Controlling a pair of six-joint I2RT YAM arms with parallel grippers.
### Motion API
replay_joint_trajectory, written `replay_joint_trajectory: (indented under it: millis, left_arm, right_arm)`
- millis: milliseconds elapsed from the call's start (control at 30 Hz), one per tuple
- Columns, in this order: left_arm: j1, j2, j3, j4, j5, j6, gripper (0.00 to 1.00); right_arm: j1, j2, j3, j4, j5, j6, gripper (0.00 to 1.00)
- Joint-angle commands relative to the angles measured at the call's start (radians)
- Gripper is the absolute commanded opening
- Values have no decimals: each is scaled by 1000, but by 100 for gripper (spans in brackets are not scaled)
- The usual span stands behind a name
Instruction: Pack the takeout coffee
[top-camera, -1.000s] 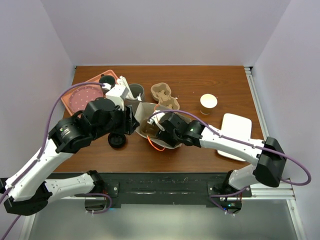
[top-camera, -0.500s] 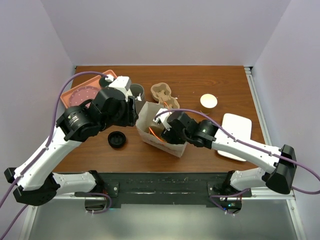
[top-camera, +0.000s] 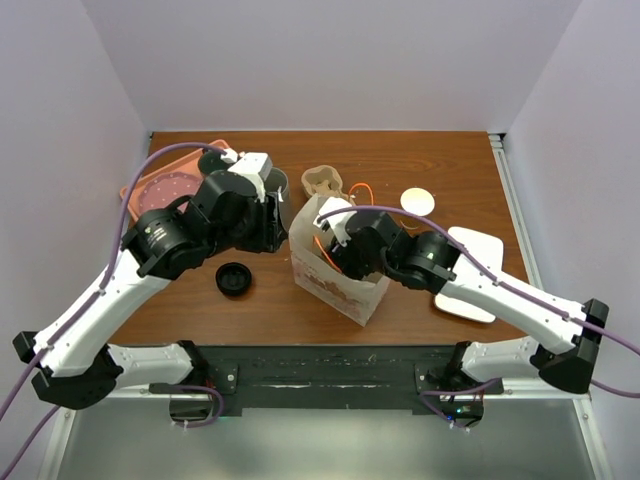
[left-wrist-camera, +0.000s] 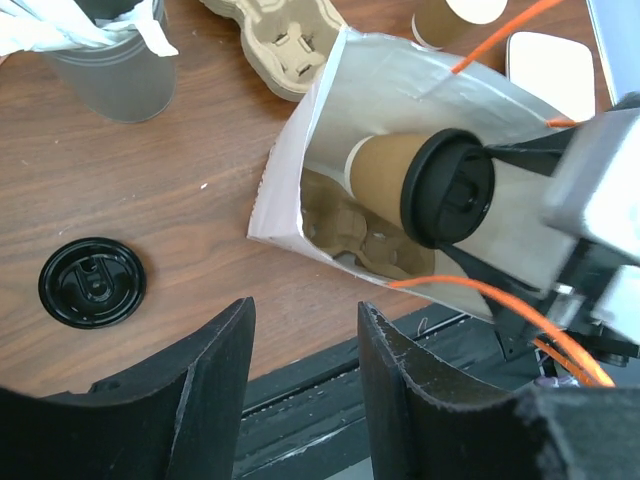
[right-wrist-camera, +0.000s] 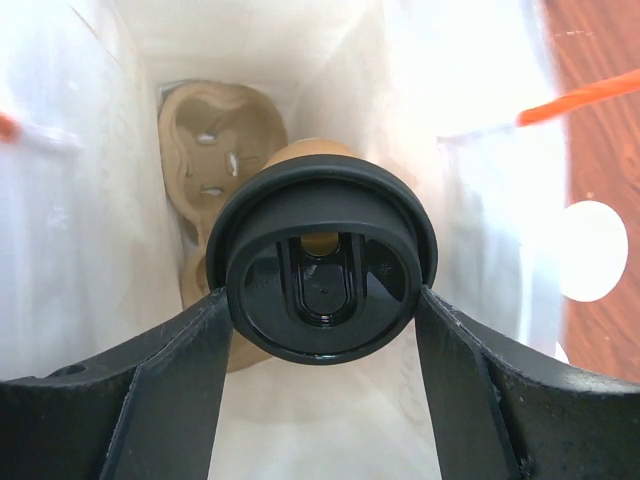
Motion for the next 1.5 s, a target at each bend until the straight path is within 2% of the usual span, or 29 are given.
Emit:
replay_joint_trajectory:
  millis: [0,167,300,600,733,800,833,900,1067,1233,1300,1367,1467]
  left_arm:
    - [5,28,11,28,16,19,50]
    - [59,134,109,3,-2,82,51]
    - [93,200,171,48,71,118,52]
    - [108,300,197,91,136,187,51]
    - [111,323,199,91,177,181,30]
    - [111,324,188,86,190,174,22]
    - [111,320,182,74,190,169,11]
    - [111,315,178,37,168,146,0]
    - [111,257,188,-46,116,57,0]
    - [111,174,157,-52,197,28,0]
    - [111,142,143,4,225,109,1]
    - [111,119,145,52,197,205,7]
    - [111,114,162,205,217,541,15]
  right_arm:
    - [-2,-51,111,-59,52,18,12]
    - [-2,-93,249,-182,55,61,13]
    - [-2,-117,331,-260,46,107,12]
    - [-2,-144,504,-380,58,195,13]
    - [-2,-152,572,-388,86,245,14]
    - [-2,-149,593,-385,106,258,14]
    - [-2,-144,598,-379,110,268,14]
    - [-2,-138,610,-374,126,276,14]
    - [-2,-94,684,-385,216,314,13]
    - [-2,-61,733,-378,368,339,14]
    - [-2,-42,727,-397,432,354,15]
    - [-2,-29,725,-420,475,380,14]
    - [-2,-8,722,-449,495,413,14]
